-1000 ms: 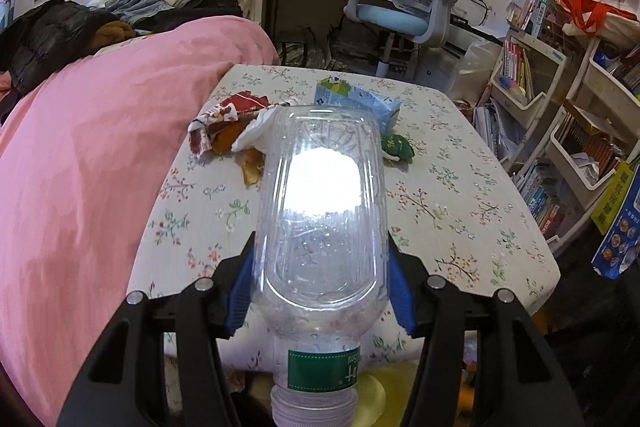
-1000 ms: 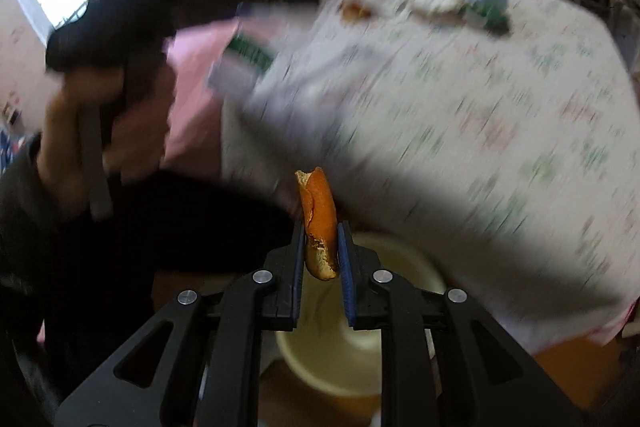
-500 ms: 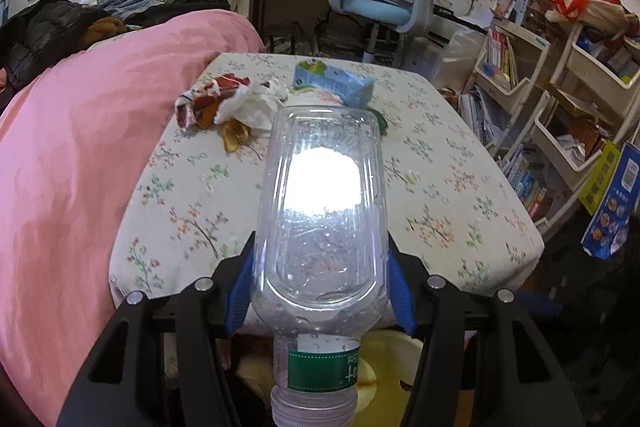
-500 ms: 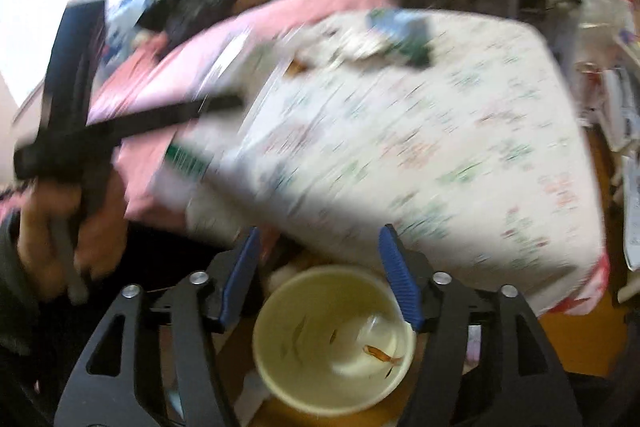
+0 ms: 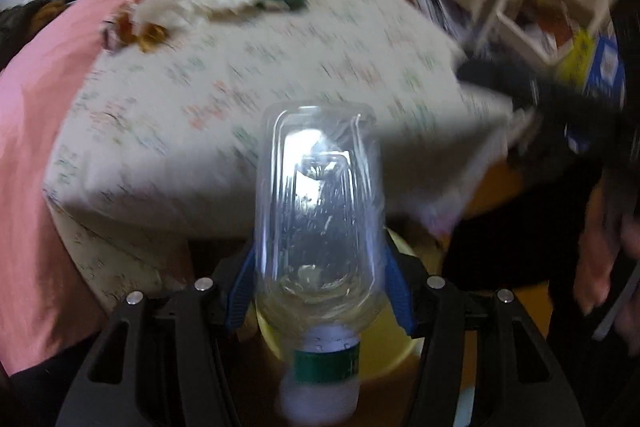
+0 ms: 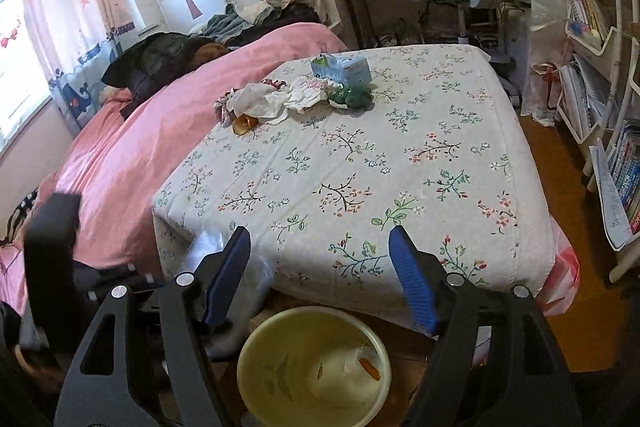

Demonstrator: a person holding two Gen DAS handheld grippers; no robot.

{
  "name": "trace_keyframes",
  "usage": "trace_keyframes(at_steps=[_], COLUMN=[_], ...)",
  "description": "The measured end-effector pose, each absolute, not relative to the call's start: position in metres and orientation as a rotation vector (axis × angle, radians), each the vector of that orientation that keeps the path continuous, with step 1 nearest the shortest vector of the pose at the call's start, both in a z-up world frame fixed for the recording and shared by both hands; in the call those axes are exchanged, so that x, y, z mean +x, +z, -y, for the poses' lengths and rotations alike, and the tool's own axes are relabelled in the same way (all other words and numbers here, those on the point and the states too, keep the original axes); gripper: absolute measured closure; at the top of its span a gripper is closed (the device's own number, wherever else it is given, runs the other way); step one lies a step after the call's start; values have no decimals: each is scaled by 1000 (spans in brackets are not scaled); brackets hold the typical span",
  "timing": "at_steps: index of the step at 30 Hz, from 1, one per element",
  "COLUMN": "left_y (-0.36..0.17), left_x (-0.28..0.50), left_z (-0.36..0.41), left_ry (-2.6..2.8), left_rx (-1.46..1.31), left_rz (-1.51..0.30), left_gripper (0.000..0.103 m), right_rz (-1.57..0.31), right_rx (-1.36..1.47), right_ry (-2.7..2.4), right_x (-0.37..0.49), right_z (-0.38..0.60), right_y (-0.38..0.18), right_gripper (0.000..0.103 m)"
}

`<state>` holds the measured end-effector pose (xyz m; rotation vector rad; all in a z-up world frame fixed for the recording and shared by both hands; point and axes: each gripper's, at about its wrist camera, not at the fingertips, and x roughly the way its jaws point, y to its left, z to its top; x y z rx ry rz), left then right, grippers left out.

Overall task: Collect trash
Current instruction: 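Carry both items to the yellow bucket and open both tools to drop them, then move both tools back toward the trash pile on the table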

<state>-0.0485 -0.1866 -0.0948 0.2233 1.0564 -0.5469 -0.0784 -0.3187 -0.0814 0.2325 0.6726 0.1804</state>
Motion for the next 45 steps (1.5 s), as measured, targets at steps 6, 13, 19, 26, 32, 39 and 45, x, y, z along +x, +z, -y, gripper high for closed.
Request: trace_keyframes(at_steps=[6,13,19,26,32,39,45], left_y=[-104,-87,-57,-51,-51,-50,-49], left_x=[-55,-46,-35,-30,-33,-33,-34], left_z=[199,184,139,123,125,119,117], left_ry=[-567,-480,-276,-163,-157,-140,-131], left_rx=[307,231,46,-41,-36,-52,-54], left_rz=[-1104,-1003,-813,-767,-751,-739,-732], left_gripper=[40,33,18,15,13,12,12], right_rz=[-665,-667,-671,-676,-683,-685,-685], right_rx=[239,235,222,210,193,167,160], right_ry=[173,174,174,170,166,165,164], right_x=[-79,-78,-77,-76,-74,-74,-73], right_z=[322,322,318,315,312,308,306], right_y=[-80,-82,-84,-84,-86,-88,-88], right_gripper=[32,30,29,27,26,25,25])
